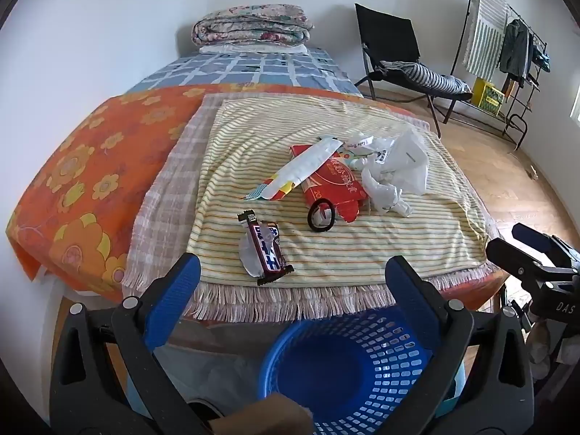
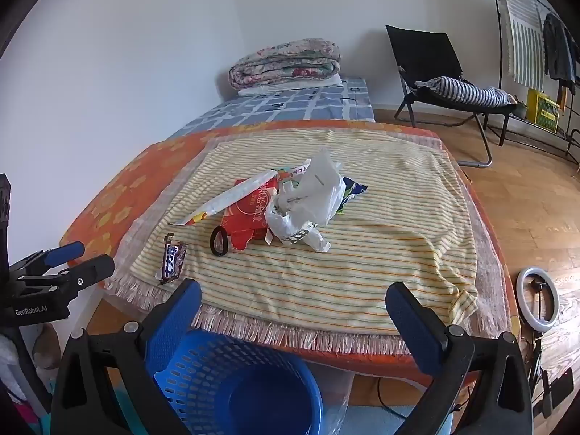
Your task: Collect trash
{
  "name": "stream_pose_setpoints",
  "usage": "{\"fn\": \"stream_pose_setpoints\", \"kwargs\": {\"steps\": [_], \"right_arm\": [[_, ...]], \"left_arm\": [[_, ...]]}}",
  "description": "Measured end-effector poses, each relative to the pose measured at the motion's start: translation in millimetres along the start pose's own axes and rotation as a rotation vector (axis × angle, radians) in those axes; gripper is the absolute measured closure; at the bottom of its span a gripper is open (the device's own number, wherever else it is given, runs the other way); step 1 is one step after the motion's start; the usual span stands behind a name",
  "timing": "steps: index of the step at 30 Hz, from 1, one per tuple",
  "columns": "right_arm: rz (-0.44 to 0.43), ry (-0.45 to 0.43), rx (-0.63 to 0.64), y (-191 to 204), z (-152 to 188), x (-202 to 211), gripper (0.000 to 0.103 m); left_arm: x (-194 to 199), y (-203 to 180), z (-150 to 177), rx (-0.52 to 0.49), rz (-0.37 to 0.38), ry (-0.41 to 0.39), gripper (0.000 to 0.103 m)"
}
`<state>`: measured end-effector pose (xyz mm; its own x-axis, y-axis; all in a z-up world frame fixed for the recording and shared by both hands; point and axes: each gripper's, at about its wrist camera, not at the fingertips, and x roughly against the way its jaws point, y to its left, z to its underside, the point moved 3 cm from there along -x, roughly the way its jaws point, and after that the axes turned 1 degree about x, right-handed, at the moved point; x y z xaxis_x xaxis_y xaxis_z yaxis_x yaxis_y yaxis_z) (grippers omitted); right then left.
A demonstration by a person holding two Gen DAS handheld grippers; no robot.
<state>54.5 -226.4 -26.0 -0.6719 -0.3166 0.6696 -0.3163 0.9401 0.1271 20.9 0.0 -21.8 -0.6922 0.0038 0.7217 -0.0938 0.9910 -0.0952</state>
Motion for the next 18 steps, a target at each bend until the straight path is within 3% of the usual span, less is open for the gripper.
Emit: {"fn": "stream_pose_setpoints", "kwargs": {"steps": [18], "right_arm": [[-0.022, 0.016, -0.005, 3.0, 3.2, -3.1, 0.0]], "left_arm": [[-2.4, -2.7, 5.2, 0.014, 0.019, 0.006, 0.0]]}}
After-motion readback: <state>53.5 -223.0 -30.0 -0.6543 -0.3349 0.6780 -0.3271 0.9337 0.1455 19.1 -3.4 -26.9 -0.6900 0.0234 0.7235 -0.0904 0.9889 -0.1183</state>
